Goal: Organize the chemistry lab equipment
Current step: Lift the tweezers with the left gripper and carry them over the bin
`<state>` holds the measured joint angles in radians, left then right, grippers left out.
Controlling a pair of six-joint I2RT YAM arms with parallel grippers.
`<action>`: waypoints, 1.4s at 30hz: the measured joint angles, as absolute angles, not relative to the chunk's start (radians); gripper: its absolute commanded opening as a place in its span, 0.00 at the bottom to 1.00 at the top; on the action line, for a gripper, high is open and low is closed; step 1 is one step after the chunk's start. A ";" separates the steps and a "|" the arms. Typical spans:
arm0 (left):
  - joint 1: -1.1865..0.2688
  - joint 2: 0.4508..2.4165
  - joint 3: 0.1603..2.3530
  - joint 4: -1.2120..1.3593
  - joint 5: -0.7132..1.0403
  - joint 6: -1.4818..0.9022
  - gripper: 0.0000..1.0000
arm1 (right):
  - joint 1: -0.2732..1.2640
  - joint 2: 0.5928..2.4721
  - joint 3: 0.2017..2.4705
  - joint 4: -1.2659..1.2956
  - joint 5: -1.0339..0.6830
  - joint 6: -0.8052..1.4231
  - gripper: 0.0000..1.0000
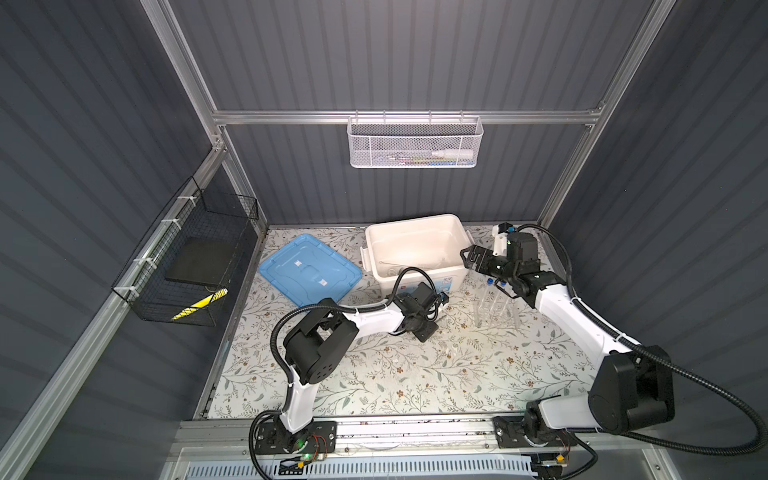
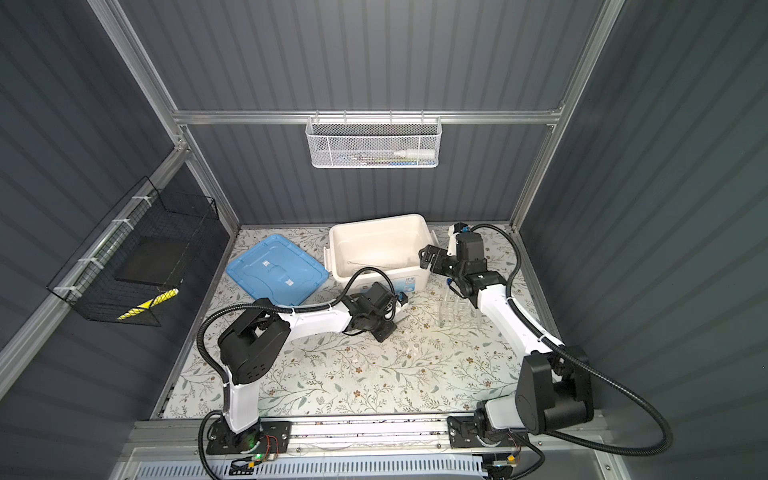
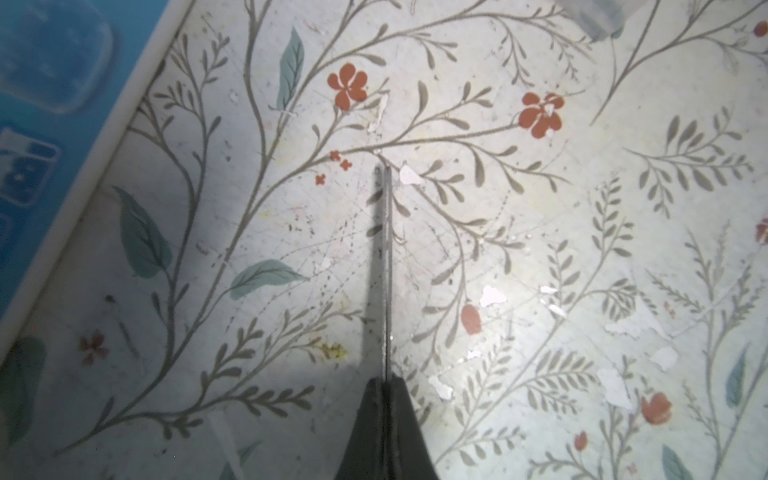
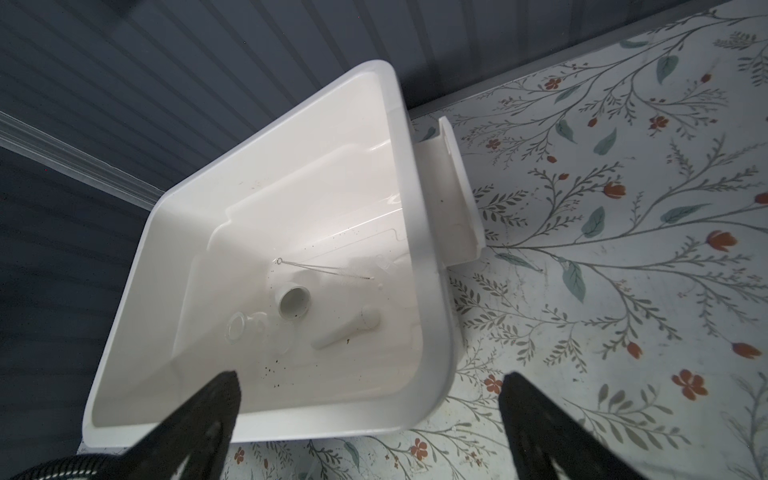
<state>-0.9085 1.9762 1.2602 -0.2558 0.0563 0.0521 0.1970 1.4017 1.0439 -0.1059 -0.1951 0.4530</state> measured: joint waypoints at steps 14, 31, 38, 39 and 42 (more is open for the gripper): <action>-0.909 1.799 1.407 -0.360 0.037 0.072 0.01 | 0.197 1.402 1.044 -0.099 -0.195 0.453 0.99; -0.859 1.727 1.547 -0.384 -0.061 0.133 0.01 | 0.197 1.402 1.026 -0.045 -0.231 0.460 0.99; -0.800 1.717 1.576 -0.361 -0.100 0.147 0.02 | 0.197 1.402 1.009 -0.026 -0.263 0.471 0.99; -0.793 1.717 1.582 -0.360 -0.105 0.149 0.02 | 0.197 1.402 1.009 -0.021 -0.267 0.471 0.99; -0.767 1.717 1.590 -0.354 -0.110 0.150 0.02 | 0.197 1.402 1.006 -0.007 -0.287 0.471 0.99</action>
<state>-0.7670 1.7168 1.5902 -0.3542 -0.1101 0.1505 0.1970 1.4017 1.0058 -0.0067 -0.2871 0.4709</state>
